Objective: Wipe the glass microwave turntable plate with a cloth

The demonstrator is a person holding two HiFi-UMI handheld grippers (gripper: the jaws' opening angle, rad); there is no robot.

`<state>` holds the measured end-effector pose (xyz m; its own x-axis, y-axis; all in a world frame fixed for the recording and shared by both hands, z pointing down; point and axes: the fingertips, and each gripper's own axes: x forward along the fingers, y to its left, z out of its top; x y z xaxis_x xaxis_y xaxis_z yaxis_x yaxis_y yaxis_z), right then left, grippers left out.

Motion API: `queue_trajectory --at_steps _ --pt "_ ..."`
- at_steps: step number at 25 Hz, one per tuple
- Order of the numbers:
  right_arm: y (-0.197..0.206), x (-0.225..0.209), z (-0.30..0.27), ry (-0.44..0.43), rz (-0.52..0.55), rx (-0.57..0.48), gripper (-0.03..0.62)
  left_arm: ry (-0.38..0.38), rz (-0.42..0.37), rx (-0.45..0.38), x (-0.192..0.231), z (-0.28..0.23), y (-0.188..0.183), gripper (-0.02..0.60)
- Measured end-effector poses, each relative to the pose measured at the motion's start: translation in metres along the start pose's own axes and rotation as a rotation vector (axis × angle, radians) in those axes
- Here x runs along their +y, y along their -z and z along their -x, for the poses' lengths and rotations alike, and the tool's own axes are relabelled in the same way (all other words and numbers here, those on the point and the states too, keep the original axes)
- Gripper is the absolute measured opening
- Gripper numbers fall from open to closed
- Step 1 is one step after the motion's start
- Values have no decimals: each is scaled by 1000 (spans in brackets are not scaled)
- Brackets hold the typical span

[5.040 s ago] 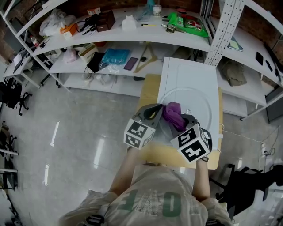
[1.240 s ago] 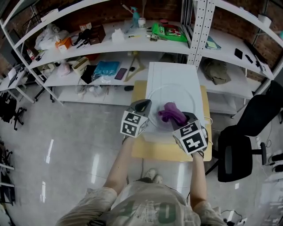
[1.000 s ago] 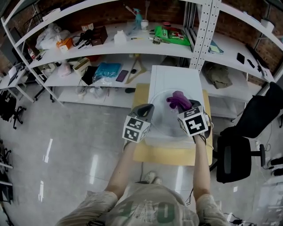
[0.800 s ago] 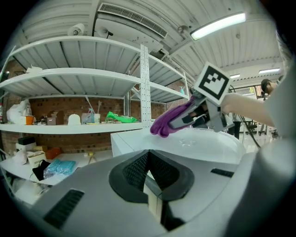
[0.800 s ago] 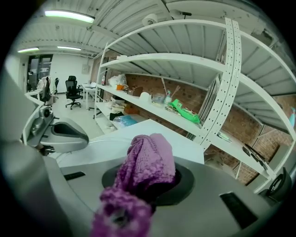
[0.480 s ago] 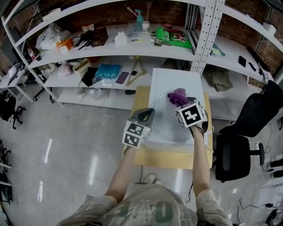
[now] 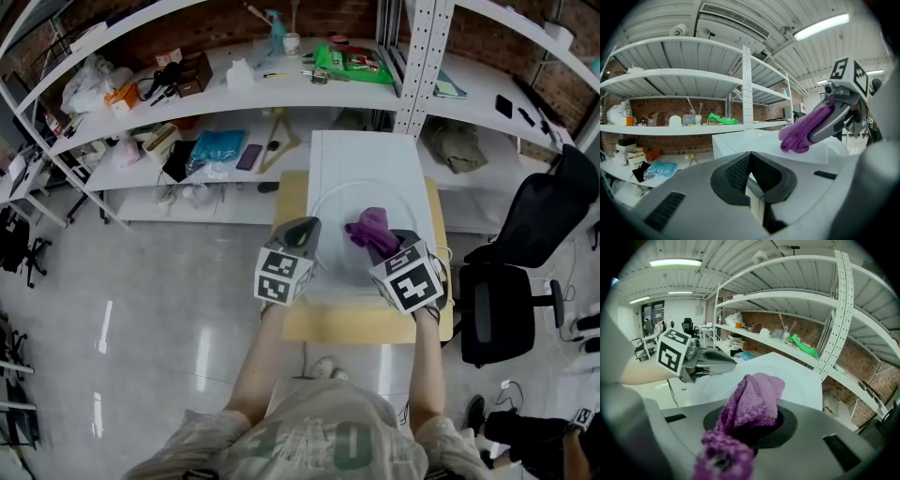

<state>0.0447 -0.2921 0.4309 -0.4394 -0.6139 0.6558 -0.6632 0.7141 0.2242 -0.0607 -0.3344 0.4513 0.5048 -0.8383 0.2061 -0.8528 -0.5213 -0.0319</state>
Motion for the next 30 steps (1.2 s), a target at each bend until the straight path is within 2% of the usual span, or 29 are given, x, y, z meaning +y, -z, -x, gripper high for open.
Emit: queue_trajectory --at_steps 8,19,21,24,30 --pt "19 38 29 -25 63 24 55 -3 -6 6 0 -1 0 2" --pt "32 61 47 -85 51 10 55 -10 -6 5 0 -1 1 2" --pt "30 55 48 -85 39 0 55 -11 -4 5 0 -2 1 2" --pt "21 34 50 -33 36 -17 55 -8 -2 7 -1 -2 2 2" --pt "-13 -40 24 81 29 -51 55 -9 -1 5 -1 -2 2 2"
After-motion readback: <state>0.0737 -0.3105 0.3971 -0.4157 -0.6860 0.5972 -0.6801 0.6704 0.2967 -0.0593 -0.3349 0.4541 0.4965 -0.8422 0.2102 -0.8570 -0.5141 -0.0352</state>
